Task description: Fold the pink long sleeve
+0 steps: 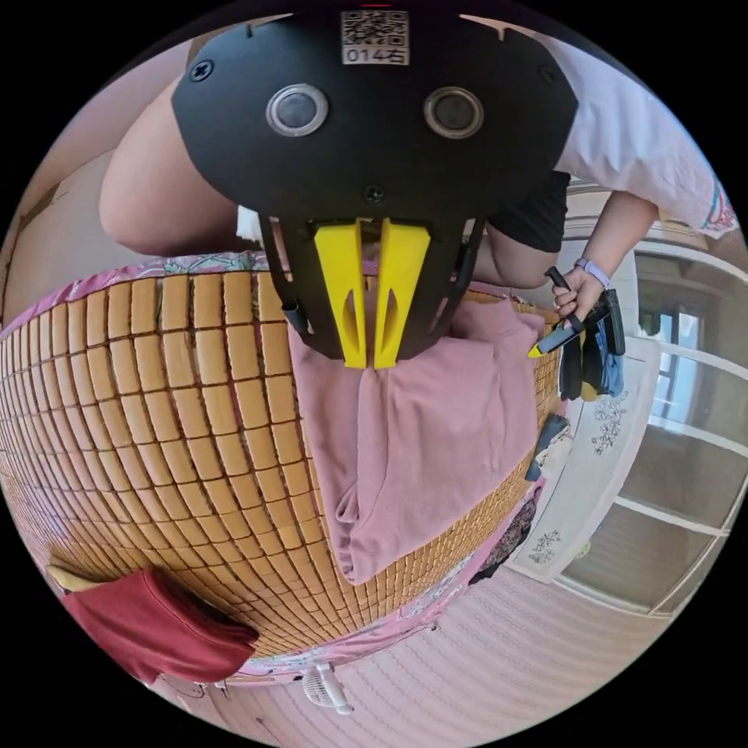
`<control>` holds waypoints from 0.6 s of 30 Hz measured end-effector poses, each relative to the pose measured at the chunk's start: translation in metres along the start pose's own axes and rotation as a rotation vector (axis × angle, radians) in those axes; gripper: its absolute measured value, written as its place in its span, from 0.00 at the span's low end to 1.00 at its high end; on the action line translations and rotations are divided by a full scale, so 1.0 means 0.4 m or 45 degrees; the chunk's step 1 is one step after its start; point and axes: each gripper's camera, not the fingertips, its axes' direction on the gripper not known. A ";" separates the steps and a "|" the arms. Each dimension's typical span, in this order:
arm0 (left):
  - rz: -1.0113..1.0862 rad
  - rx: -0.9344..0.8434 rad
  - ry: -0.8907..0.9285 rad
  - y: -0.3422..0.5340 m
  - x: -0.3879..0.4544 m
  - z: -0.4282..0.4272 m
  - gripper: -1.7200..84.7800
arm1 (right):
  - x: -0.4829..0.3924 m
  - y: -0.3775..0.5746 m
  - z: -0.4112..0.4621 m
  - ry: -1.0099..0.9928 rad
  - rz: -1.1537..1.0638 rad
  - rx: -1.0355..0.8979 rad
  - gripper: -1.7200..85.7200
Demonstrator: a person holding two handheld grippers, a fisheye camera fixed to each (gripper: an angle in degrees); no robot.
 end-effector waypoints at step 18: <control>-0.012 -0.043 -0.049 -0.049 0.007 -0.125 0.01 | -0.117 -0.018 -0.006 0.270 -0.115 -0.060 0.03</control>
